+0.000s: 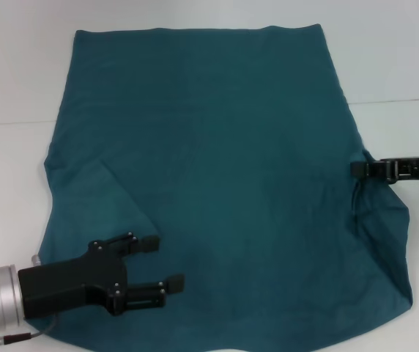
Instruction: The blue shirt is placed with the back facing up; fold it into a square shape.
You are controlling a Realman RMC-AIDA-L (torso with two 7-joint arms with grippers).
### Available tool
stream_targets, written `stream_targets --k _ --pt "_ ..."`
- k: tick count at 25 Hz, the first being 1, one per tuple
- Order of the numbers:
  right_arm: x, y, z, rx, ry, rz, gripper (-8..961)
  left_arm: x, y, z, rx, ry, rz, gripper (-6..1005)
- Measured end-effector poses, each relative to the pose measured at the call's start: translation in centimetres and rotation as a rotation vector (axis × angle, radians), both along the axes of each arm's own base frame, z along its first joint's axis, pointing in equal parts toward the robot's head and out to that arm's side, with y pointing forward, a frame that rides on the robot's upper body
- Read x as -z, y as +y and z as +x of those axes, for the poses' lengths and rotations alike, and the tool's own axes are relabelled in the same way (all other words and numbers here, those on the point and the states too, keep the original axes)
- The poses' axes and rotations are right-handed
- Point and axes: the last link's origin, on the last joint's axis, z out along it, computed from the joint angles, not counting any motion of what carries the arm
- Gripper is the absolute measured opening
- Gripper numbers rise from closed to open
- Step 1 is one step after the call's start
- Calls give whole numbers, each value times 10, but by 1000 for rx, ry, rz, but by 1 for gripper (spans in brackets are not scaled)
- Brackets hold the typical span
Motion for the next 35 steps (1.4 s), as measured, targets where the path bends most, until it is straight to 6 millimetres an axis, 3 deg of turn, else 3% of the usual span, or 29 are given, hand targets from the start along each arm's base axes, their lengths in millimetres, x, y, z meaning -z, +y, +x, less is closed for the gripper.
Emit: stream_targets --k 12,19,23,30,35 --pt "33 2 -11 -28 -24 -82 21 -1 0 0 1 2 2 906" --pt "38 7 -19 -36 -19 -71 332 0 2 -1 -5 11 11 907" --pt "26 10 -14 -1 -20 -38 474 0 2 -1 -6 12 11 907" --pt "7 11 2 129 -35 -37 627 -1 2 -1 -4 13 13 905" --pt "7 8 10 212 -37 -54 730 0 2 -1 -2 13 11 907"
